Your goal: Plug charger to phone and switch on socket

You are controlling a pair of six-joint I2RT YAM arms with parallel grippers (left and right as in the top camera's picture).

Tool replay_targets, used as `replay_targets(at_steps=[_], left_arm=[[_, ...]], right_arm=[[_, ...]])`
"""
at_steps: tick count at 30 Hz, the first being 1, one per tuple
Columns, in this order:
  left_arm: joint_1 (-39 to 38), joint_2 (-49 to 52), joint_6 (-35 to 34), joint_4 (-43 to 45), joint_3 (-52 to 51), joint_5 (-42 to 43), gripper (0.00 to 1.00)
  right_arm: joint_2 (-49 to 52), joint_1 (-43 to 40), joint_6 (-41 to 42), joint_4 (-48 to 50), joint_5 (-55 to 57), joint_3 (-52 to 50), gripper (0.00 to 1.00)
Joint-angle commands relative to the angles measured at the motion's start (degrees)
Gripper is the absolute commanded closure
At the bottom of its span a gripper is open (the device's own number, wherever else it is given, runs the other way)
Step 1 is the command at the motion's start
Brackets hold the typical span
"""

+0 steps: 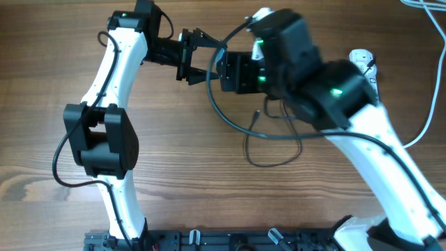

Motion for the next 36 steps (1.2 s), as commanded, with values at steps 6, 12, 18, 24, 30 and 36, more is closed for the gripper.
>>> replay_targets(at_steps=[6, 12, 18, 24, 30, 36], left_arm=[[0.26, -1.90, -4.04, 0.15, 0.11, 5.20, 0.27], [0.26, -1.90, -4.04, 0.17, 0.11, 7.93, 0.27], [0.26, -1.90, -4.04, 0.15, 0.11, 7.93, 0.26], [0.26, -1.90, -5.38, 0.15, 0.11, 7.93, 0.24], [0.26, -1.90, -5.51, 0.15, 0.11, 7.91, 0.24], [0.26, -1.90, -5.53, 0.15, 0.11, 7.91, 0.23]], right_arm=[[4.42, 1.53, 7.58, 1.05, 7.19, 0.85, 0.28], [6.05, 1.57, 8.04, 1.01, 7.19, 0.37, 0.35], [6.25, 1.60, 7.87, 2.75, 7.21, 0.37, 0.50], [7.15, 2.23, 4.44, 3.50, 7.26, 0.37, 0.55], [7.37, 2.29, 4.39, 4.11, 9.16, 0.37, 0.64], [7.37, 2.32, 3.41, 4.11, 8.68, 0.37, 0.74]])
